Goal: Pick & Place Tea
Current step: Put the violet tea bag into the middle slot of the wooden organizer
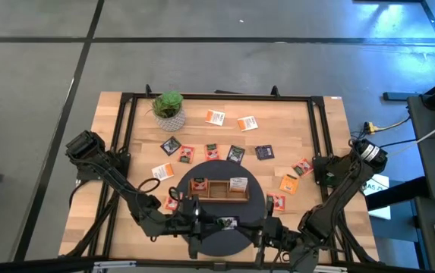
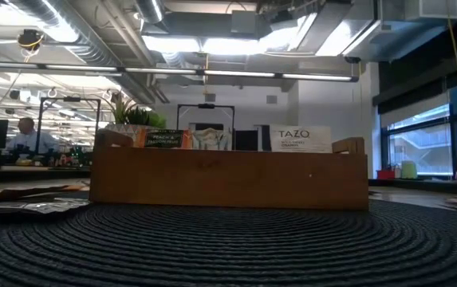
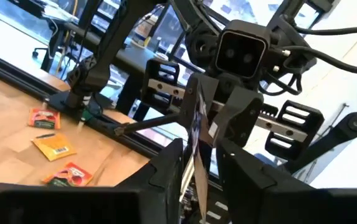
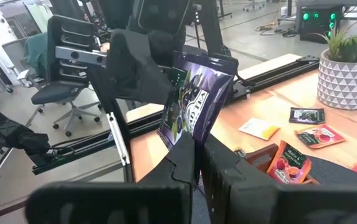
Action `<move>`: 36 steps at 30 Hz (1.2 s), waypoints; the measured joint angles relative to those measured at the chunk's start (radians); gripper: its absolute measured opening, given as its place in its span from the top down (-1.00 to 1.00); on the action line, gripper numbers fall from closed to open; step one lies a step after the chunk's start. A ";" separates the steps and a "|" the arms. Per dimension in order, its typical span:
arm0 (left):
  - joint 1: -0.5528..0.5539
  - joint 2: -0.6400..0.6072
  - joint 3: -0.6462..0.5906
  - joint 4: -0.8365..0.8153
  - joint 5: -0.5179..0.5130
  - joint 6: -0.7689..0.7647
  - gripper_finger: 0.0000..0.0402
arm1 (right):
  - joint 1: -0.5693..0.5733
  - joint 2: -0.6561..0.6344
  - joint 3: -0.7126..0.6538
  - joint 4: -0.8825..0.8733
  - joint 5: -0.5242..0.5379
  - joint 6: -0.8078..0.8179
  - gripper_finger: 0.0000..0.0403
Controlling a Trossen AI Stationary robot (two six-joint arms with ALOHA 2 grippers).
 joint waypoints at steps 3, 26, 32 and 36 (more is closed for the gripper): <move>0.000 0.000 0.000 0.000 0.000 0.001 0.66 | 0.000 0.000 0.000 0.000 0.007 0.001 0.91; 0.078 -0.003 0.000 0.006 0.043 0.132 0.98 | 0.002 -0.017 0.000 -0.224 -0.236 0.096 0.38; 0.224 -0.046 0.000 -0.327 0.352 -0.058 0.99 | -0.020 -0.061 0.000 -0.534 -0.300 0.383 0.31; 0.342 -0.087 0.000 -0.560 0.606 -0.086 0.99 | -0.028 -0.084 -0.001 -0.676 -0.299 0.491 0.31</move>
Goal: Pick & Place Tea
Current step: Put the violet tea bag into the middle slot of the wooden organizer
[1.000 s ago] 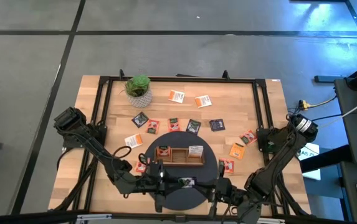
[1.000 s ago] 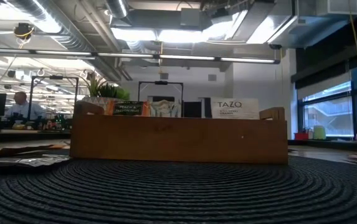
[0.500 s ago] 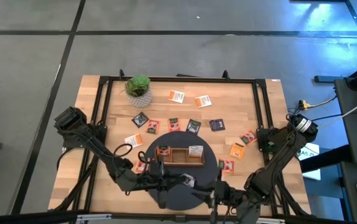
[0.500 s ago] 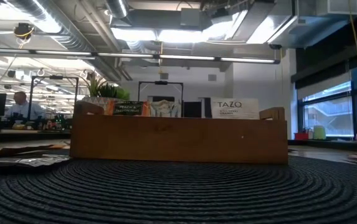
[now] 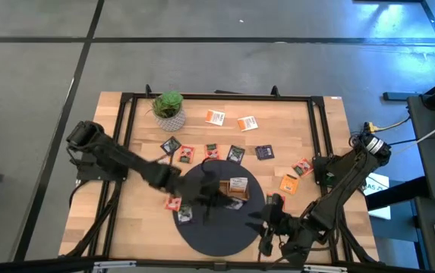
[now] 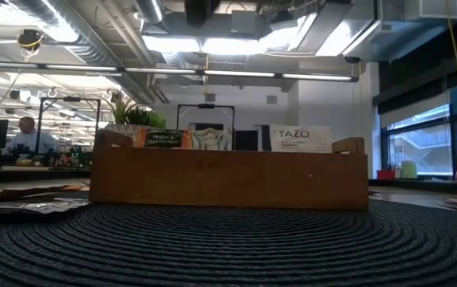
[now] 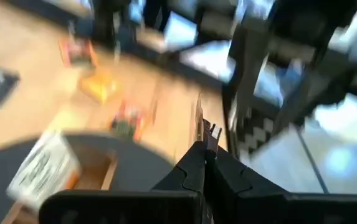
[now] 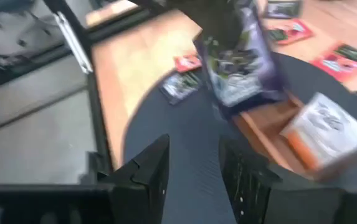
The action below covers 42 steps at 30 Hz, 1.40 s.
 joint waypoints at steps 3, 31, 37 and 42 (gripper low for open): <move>0.080 -0.007 0.000 -0.150 0.174 0.008 0.99 | -0.004 -0.001 0.000 -0.075 -0.001 0.036 0.31; 0.308 0.216 0.406 -0.948 0.419 0.514 0.99 | -0.146 -0.002 0.000 -0.196 0.001 0.033 0.30; 0.307 0.283 0.469 -0.966 0.418 0.559 0.99 | -0.146 -0.003 0.000 -0.198 -0.015 0.033 0.30; 0.311 0.317 0.480 -0.977 0.398 0.585 0.99 | -0.146 -0.003 0.000 -0.200 -0.016 0.033 0.30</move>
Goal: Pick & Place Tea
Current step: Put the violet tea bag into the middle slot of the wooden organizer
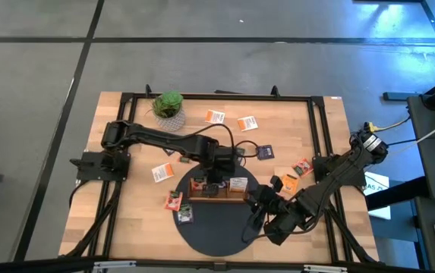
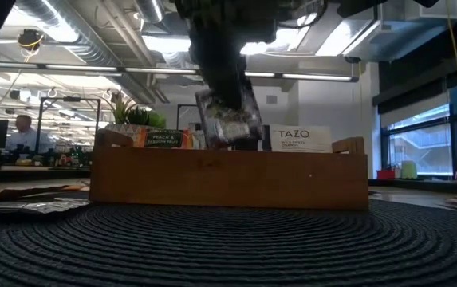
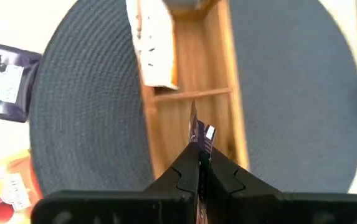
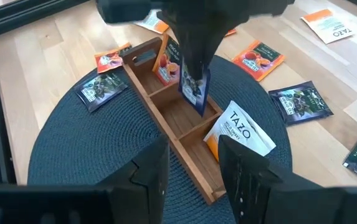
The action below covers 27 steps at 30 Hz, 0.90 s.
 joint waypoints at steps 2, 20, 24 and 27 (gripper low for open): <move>0.000 0.012 0.000 -0.018 -0.017 0.017 0.99 | 0.000 0.000 0.001 -0.001 0.000 0.002 0.30; 0.000 0.044 -0.001 -0.008 -0.067 0.073 0.98 | 0.000 0.000 0.001 -0.009 0.000 0.003 0.30; 0.000 0.044 -0.001 -0.008 -0.068 0.088 0.98 | 0.000 0.000 0.001 -0.012 0.001 0.002 0.30; 0.000 0.044 -0.001 -0.008 -0.068 0.089 0.98 | 0.000 0.000 0.001 -0.014 0.001 0.002 0.30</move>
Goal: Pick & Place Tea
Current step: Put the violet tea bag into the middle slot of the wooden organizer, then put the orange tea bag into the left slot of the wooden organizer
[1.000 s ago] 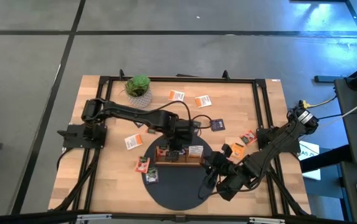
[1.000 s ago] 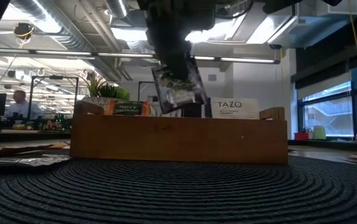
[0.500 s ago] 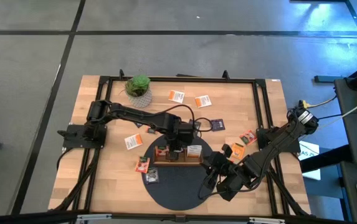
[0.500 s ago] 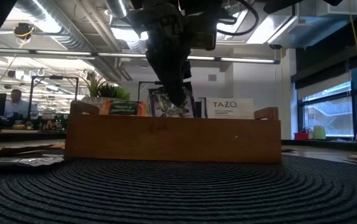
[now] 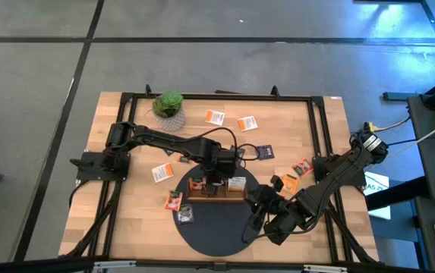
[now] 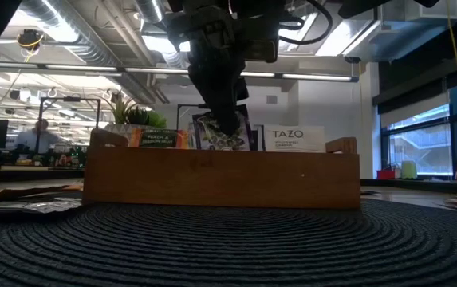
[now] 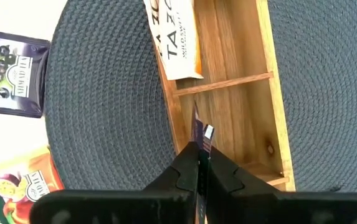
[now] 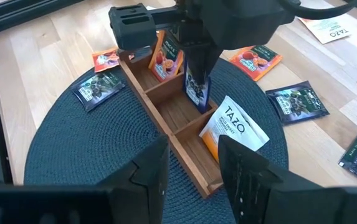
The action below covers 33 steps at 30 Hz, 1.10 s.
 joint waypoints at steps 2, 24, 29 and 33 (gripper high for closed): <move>0.000 0.000 0.000 0.000 -0.001 0.001 0.98 | 0.000 0.000 0.000 -0.003 0.000 0.000 0.30; -0.003 0.000 0.000 -0.018 -0.054 -0.012 0.69 | 0.000 0.000 0.000 -0.003 -0.037 0.001 0.30; -0.003 -0.001 0.000 -0.018 -0.054 -0.011 0.64 | 0.000 0.000 0.000 -0.004 -0.037 0.001 0.30; -0.001 -0.025 0.000 -0.022 -0.054 -0.012 0.61 | 0.000 0.000 0.000 -0.016 -0.058 0.027 0.30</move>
